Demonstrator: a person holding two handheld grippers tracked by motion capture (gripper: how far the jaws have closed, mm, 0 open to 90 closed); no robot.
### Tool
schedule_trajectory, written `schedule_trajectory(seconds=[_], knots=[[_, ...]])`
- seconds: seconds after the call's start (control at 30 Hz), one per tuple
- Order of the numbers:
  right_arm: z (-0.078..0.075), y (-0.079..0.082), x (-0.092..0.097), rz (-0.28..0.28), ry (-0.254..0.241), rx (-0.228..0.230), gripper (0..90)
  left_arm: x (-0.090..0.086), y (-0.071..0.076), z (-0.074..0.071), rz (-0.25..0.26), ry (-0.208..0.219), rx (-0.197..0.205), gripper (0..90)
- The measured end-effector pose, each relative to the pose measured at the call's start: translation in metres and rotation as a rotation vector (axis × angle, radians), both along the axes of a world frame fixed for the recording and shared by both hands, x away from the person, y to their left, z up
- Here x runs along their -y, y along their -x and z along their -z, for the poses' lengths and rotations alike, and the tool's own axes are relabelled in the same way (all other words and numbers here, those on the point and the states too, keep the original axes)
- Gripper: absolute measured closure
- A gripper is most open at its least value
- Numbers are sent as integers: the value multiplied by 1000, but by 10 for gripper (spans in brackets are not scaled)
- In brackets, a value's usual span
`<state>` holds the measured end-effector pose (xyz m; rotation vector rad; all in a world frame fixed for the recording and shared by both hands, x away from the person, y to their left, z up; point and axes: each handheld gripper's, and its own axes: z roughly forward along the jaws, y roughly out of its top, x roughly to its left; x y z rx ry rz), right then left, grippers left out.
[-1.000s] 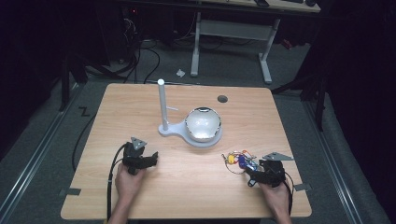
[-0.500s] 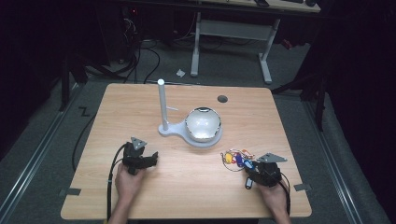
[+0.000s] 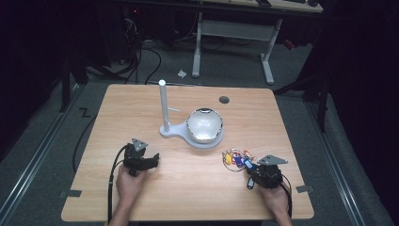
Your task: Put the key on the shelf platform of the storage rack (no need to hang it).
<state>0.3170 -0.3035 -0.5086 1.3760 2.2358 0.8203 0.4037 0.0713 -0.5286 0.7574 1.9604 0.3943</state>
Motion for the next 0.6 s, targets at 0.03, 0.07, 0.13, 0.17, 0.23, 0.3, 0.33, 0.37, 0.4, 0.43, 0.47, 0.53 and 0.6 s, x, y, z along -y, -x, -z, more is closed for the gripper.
schedule_trajectory(seconds=[0.03, 0.07, 0.13, 0.17, 0.23, 0.3, 0.33, 0.37, 0.4, 0.43, 0.47, 0.53, 0.6], knots=[[0, 0, 0, 0, 0, 0, 709, 0, 0, 0, 0, 0, 0, 223], [0, 0, 0, 1, -4, 0, 709, 0, 0, 0, 0, 0, 0, 223], [1, 0, 2, 6, -30, -3, 709, 0, 0, 0, 0, 0, 0, 222], [1, 0, 2, 6, -30, -3, 709, 0, 0, 0, 0, 0, 0, 222], [-1, 1, 6, 13, -74, 9, 710, 0, 0, 0, 0, 0, 0, 222], [-3, 1, 7, 12, -83, 16, 710, 0, 0, 0, 1, -1, 1, 222], [-9, 2, 8, 10, -94, 30, 710, 0, 0, 0, 0, 0, 0, 222], [-11, 2, 9, 7, -97, 36, 710, 0, 0, 0, 0, 0, 0, 222], [-14, 2, 9, 6, -101, 43, 710, 0, 0, 0, 1, -1, 0, 222], [-18, 3, 10, 7, -104, 51, 710, 0, 0, 0, 0, 0, 0, 222], [-22, 2, 10, 0, -109, 63, 710, 0, 0, 0, 0, 0, 0, 222], [-28, 2, 10, -3, -106, 74, 710, 0, 0, 0, 0, 0, 0, 222], [-32, 1, 10, -4, -111, 78, 711, 0, 0, 0, -3, 3, 0, 223]])
